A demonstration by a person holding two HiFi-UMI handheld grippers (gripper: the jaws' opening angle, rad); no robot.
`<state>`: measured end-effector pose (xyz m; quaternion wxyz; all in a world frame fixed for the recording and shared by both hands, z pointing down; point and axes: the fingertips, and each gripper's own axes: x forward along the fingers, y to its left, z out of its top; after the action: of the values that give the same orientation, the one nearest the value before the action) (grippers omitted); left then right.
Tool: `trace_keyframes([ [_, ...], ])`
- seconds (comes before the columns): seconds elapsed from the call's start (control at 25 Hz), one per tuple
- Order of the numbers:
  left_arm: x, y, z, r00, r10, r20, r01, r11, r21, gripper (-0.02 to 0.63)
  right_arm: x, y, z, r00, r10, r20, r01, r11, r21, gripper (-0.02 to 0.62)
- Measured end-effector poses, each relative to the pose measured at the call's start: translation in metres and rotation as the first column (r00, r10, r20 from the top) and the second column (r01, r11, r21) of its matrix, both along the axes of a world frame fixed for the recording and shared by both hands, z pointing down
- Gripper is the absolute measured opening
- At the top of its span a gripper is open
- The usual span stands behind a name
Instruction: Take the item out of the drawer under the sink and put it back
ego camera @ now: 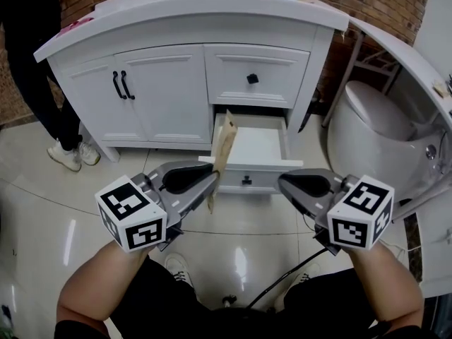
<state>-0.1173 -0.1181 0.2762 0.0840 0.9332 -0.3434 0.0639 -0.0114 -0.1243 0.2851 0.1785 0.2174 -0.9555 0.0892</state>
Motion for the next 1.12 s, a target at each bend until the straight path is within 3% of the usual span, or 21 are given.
trace_keyframes([
  [0.32,0.011,0.004,0.003,0.998,0.049,0.030,-0.049,0.999,0.015,0.060,0.000,0.000,0.002,1.000,0.002,-0.005,-0.002,1.000,-0.003,0.008],
  [1.12,0.004,-0.007,0.016,0.997,-0.001,0.073,0.001,1.000,0.000,0.061,-0.008,0.005,0.002,1.000,-0.020,-0.005,0.020,1.000,-0.004,0.008],
])
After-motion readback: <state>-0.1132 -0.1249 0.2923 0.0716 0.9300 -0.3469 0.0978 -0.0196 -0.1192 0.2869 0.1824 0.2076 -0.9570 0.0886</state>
